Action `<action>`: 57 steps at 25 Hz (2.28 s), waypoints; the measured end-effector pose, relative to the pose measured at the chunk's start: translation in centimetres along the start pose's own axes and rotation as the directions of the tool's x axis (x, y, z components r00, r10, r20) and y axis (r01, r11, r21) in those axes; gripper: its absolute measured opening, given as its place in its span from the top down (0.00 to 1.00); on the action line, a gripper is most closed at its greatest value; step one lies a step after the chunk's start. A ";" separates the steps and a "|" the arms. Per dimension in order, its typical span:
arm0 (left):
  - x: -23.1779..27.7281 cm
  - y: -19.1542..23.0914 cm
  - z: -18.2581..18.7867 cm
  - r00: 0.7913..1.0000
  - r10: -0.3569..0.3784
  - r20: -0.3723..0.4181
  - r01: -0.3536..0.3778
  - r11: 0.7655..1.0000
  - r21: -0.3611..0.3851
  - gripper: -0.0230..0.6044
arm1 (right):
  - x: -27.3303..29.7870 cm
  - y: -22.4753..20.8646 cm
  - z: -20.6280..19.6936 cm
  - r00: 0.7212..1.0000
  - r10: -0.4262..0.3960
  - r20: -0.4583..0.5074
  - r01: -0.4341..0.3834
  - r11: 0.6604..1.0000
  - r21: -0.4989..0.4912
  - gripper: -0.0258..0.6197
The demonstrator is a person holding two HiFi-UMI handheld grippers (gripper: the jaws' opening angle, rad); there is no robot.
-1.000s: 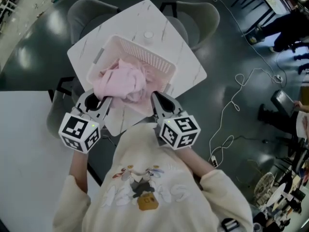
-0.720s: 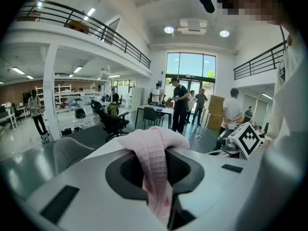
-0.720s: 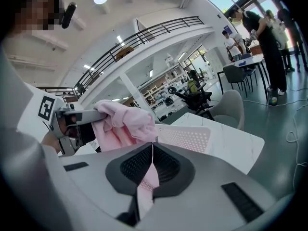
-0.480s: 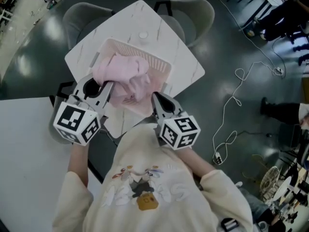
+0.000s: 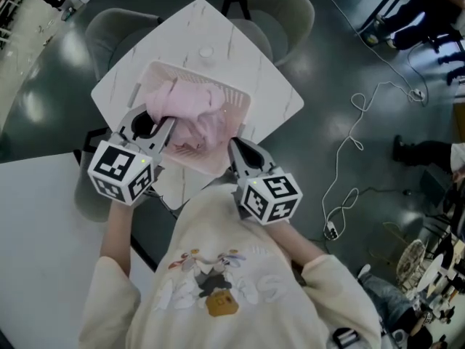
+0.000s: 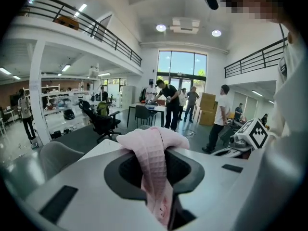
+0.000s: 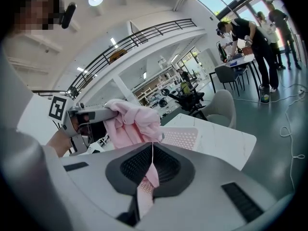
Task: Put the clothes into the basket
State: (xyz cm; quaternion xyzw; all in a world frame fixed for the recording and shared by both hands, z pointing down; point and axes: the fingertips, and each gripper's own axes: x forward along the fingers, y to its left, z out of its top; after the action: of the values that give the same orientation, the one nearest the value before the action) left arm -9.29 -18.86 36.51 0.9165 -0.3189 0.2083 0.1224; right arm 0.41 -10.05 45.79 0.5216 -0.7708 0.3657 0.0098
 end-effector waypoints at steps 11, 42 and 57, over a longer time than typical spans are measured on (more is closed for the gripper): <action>3.0 0.9 -9.7 0.960 0.011 -0.279 -0.009 1.000 0.006 0.54 | 0.8 -0.2 0.3 1.000 0.004 -0.020 -0.004 1.000 0.000 0.95; -2.4 0.5 -12.2 0.964 0.239 -0.115 -0.260 0.935 -0.241 0.54 | 3.6 3.2 -0.1 0.983 0.101 -0.153 -0.139 0.955 -0.263 0.95; -4.7 -0.4 -14.7 0.930 0.350 -0.112 -0.365 0.853 -0.373 0.54 | 11.7 6.5 -7.3 0.718 0.099 -0.689 -0.534 0.713 -0.454 0.72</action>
State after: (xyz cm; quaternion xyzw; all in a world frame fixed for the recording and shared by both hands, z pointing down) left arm -16.80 -10.81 47.29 0.7943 -0.5158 0.1785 0.2669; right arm -12.87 -13.95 52.22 0.1872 -0.8806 0.2336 0.3673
